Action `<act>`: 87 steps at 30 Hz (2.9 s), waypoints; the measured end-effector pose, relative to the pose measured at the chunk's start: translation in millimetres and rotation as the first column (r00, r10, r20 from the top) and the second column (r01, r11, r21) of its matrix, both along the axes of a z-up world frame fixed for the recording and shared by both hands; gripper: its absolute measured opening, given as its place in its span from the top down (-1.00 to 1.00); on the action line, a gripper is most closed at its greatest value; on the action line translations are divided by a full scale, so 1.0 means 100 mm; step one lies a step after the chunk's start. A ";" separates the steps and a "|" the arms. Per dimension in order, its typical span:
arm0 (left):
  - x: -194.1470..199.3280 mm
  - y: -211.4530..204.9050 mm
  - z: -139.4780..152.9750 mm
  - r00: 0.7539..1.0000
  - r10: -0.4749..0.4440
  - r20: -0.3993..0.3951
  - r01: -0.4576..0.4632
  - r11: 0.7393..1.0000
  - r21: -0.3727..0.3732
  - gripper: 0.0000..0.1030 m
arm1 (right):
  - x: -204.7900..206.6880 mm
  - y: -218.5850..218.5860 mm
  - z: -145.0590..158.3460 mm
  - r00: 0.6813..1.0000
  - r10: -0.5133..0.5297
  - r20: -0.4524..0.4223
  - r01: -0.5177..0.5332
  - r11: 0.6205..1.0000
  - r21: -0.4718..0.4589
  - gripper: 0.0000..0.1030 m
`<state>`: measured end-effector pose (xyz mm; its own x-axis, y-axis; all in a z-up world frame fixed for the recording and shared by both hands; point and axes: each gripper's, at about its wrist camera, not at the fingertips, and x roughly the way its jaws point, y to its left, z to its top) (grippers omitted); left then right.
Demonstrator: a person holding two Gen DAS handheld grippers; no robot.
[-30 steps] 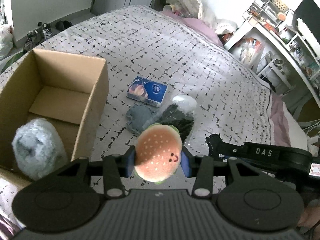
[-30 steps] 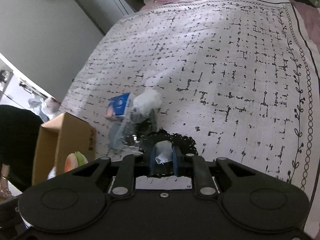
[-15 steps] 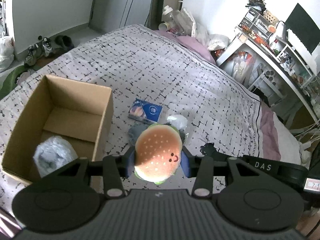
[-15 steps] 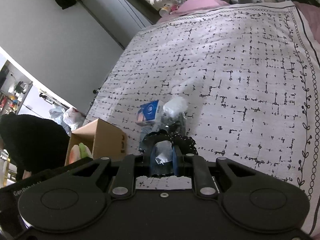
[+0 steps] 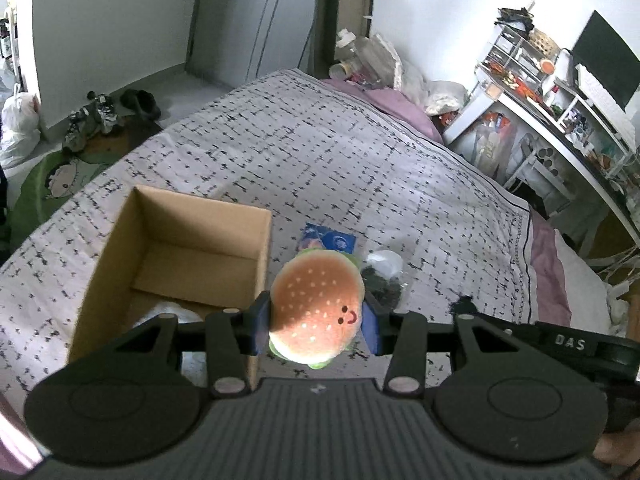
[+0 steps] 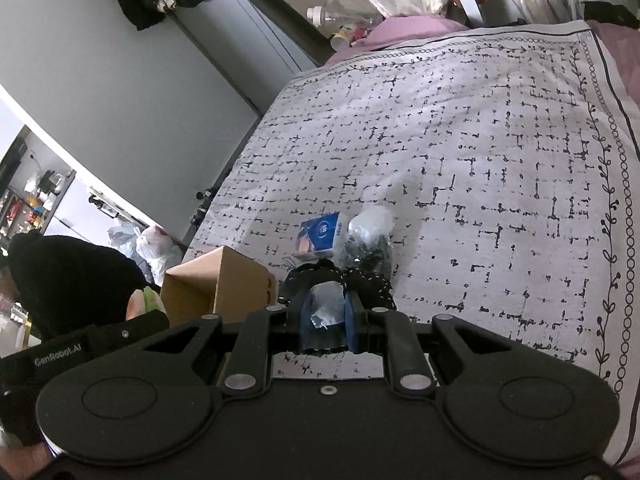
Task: Organize soft objects
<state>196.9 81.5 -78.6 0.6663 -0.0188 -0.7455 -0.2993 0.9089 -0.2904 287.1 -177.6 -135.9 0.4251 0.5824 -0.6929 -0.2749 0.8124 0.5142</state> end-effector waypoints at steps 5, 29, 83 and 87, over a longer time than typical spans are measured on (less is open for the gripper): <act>-0.09 0.22 0.01 0.999 0.034 0.007 -0.034 0.999 -0.004 0.12 | -0.04 0.04 0.06 1.000 0.009 0.020 -0.009 1.000 0.004 0.65; -0.16 1.08 -0.47 0.992 0.120 -0.045 -0.122 0.992 -0.038 0.11 | -0.11 0.87 0.19 0.994 0.083 0.070 -0.078 0.994 -0.070 0.65; -0.23 0.98 -0.14 0.996 0.085 -0.027 -0.088 0.992 -0.086 -0.36 | -0.16 0.93 0.53 0.989 0.078 0.127 -0.057 0.985 -0.162 -0.99; -0.20 0.88 -0.08 0.996 0.081 -0.025 -0.082 0.995 -0.063 -0.37 | -0.12 0.79 0.56 0.989 0.061 0.137 -0.038 0.985 -0.167 -0.99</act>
